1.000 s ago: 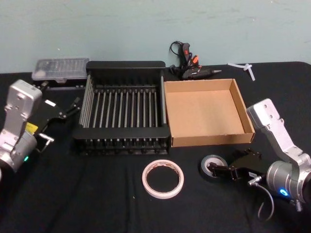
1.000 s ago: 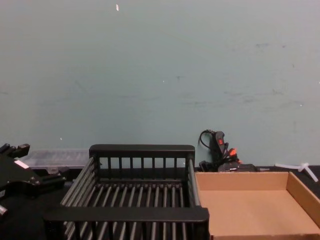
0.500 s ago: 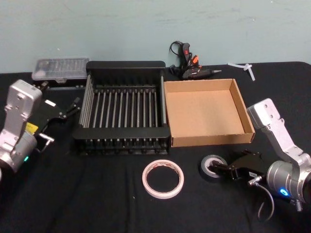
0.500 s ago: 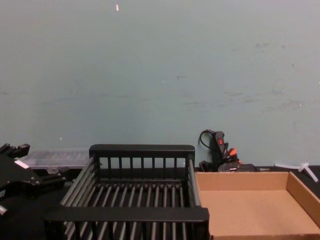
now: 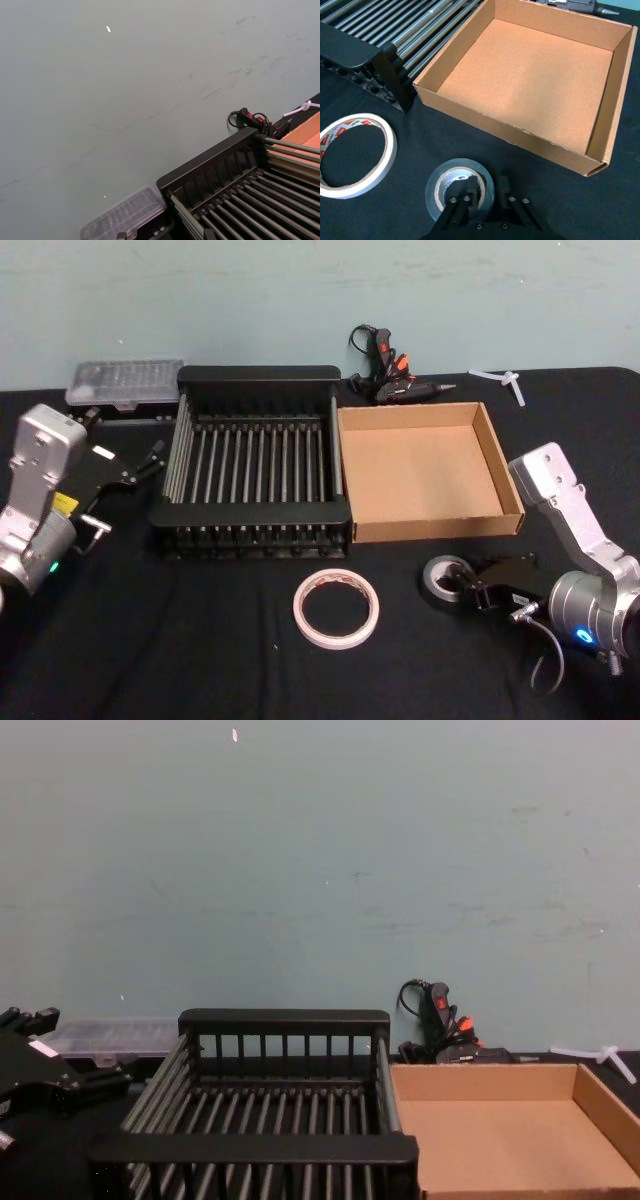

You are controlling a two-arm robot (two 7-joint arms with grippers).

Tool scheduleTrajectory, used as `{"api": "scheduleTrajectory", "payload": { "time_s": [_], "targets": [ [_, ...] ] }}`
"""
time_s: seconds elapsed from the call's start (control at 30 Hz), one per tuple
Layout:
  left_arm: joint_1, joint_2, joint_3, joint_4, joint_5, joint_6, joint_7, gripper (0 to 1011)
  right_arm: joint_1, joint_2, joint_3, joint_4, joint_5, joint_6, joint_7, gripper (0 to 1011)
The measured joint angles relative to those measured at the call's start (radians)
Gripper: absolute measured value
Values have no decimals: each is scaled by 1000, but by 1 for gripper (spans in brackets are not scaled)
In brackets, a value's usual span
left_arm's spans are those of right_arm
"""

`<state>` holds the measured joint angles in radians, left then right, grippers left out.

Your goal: Pick up the white tape and place it into the black box , Pick up the silver tape and place it into the brown box.

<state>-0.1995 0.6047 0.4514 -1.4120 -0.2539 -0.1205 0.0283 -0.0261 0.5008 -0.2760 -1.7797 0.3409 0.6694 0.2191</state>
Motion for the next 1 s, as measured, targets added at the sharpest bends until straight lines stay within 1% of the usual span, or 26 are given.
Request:
{"api": "scheduleTrajectory", "payload": {
  "time_s": [0.1,0.13,0.2,0.47,0.6,0.8,1.0],
  "targets": [
    [0,0,0,0,0,0,0,1001,0,0,0,0,0,0,0,225],
    [0,0,0,0,0,0,0,1001,0,0,0,0,0,0,0,178],
    [0,0,0,0,0,0,0,1001,0,0,0,0,0,0,0,164],
    [0,0,0,0,0,0,0,1001,0,0,1,0,0,0,1,164],
    [0,0,0,0,0,0,0,1001,-4,-5,10,-3,-3,-5,12,164],
    [0,0,0,0,0,0,0,1001,-10,-9,25,-20,-8,-15,31,164],
    [0,0,0,0,0,0,0,1001,-12,-1,41,-52,-15,-25,49,164]
  ]
}}
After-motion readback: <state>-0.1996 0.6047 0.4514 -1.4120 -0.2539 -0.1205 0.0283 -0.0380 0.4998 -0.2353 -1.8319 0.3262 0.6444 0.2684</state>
